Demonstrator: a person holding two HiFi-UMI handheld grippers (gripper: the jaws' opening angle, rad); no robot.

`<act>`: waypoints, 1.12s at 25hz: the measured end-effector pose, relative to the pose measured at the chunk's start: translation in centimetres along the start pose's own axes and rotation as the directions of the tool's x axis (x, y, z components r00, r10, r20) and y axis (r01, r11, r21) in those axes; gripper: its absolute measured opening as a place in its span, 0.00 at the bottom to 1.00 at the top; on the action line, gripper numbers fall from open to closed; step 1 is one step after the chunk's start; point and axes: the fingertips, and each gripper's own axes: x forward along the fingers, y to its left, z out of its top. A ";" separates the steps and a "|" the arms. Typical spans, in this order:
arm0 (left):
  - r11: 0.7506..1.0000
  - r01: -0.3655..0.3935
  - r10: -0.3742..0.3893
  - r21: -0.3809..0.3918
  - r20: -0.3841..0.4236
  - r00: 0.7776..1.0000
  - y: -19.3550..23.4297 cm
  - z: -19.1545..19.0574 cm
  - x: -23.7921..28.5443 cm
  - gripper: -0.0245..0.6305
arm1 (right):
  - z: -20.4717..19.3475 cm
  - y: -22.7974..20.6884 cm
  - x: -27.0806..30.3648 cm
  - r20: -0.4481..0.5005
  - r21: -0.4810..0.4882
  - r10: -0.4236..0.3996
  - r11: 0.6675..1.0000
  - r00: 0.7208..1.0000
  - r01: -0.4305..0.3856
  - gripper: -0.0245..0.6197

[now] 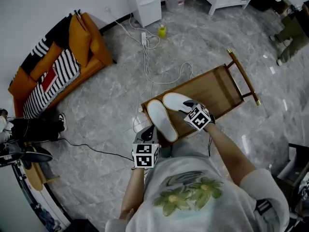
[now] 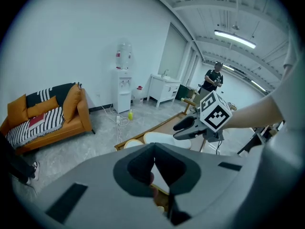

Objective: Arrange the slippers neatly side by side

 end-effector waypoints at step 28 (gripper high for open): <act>0.996 -0.058 0.054 -0.071 -0.061 0.997 1.7 -0.1 2.2 0.06 | -4.4 -2.0 5.7 -0.226 -0.043 0.051 0.997 0.973 -0.062 0.17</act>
